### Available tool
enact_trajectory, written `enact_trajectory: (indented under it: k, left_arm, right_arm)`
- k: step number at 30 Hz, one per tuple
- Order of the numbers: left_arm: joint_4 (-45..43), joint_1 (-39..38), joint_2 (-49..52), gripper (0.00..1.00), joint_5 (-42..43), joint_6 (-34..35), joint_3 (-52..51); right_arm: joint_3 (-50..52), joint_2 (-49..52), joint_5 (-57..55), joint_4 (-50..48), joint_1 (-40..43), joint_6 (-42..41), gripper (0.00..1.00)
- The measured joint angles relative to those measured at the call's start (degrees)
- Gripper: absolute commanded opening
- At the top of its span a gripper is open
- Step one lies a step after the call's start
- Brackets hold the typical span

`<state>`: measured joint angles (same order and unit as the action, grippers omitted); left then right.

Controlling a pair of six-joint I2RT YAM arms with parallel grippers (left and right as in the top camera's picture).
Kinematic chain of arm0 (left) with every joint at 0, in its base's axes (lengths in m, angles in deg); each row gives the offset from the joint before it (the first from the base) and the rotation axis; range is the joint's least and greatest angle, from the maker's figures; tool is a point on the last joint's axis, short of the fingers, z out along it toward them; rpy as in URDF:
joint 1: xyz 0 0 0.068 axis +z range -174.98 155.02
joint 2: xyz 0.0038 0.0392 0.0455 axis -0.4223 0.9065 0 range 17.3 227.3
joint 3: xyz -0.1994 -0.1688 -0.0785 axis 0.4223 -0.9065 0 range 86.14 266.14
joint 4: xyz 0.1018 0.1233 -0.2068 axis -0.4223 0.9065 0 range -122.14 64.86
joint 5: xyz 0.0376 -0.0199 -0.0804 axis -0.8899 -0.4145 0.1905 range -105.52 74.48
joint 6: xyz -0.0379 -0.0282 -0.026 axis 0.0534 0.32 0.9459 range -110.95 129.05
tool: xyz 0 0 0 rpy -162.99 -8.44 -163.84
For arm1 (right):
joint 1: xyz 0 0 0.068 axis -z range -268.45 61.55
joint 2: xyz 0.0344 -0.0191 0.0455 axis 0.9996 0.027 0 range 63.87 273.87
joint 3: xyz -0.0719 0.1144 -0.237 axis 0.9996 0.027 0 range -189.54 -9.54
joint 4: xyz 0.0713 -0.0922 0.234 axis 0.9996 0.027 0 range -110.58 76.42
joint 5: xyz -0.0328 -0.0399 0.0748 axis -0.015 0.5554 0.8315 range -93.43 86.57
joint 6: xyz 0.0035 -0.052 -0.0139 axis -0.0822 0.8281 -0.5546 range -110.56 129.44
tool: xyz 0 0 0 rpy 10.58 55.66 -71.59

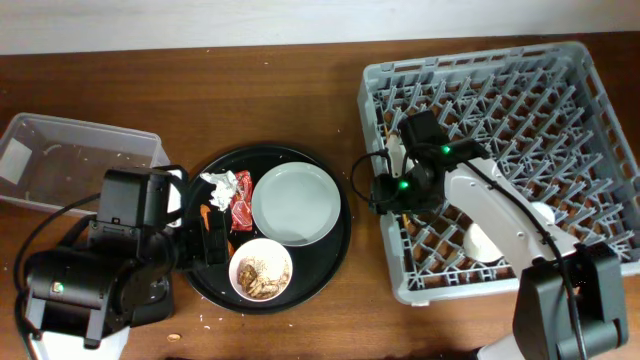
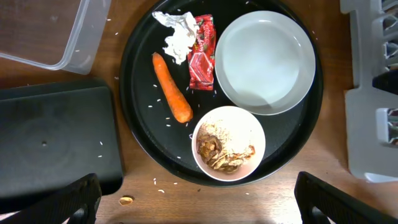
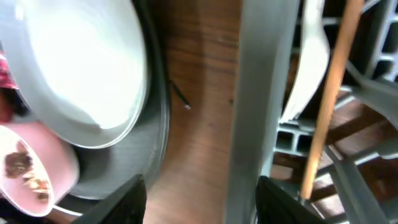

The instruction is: Sort waste into correct bins and load items into the dishwasher rack

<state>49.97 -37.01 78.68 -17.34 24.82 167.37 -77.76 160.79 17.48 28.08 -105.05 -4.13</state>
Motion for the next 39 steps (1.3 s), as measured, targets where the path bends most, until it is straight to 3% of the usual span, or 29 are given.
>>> enact_trajectory:
  k: [4,6,8,11,12,20,21,23,25,26,32,39]
  left_arm:
    - [0.0,0.0,0.0,0.99,0.0,0.0,0.0]
    - [0.0,0.0,0.0,0.99,0.0,0.0,0.0]
    - [0.0,0.0,0.0,0.99,0.0,0.0,0.0]
    - [0.0,0.0,0.0,0.99,0.0,0.0,0.0]
    - [0.0,0.0,0.0,0.99,0.0,0.0,0.0]
    - [0.0,0.0,0.0,0.99,0.0,0.0,0.0]
    - [0.0,0.0,0.0,0.99,0.0,0.0,0.0]
    - [0.0,0.0,0.0,0.99,0.0,0.0,0.0]
    - [0.0,0.0,0.0,0.99,0.0,0.0,0.0]
    - [0.0,0.0,0.0,0.99,0.0,0.0,0.0]
    - [0.0,0.0,0.0,0.99,0.0,0.0,0.0]
    - [0.0,0.0,0.0,0.99,0.0,0.0,0.0]
  right_arm:
    - [0.0,0.0,-0.1,-1.9,-2.5,-1.5,0.56]
    - [-1.7,0.0,-5.5,0.8,-6.2,-1.5,0.56]
    - [-9.8,-2.1,-9.0,3.7,-7.8,-1.1,0.55]
    - [-12.9,-4.2,-9.7,4.0,-12.3,-3.7,0.55]
    - [-12.9,-3.4,-9.9,3.8,-14.3,-4.4,0.5]
    - [-12.3,18.0,-10.0,2.0,-17.7,-24.8,0.5]
    - [-12.3,18.5,-9.6,1.9,-17.7,-26.3,0.43]
    - [-12.3,20.1,-9.3,0.5,-17.9,-28.3,0.14]
    - [-12.3,20.7,-9.3,-0.8,-17.9,-28.7,0.13]
    - [-12.3,20.7,-9.3,-1.2,-17.9,-28.3,0.04]
    - [-12.7,19.5,-13.7,0.6,-17.9,-27.8,0.04]
    - [-25.4,7.4,-37.4,13.9,-17.6,-19.9,0.04]
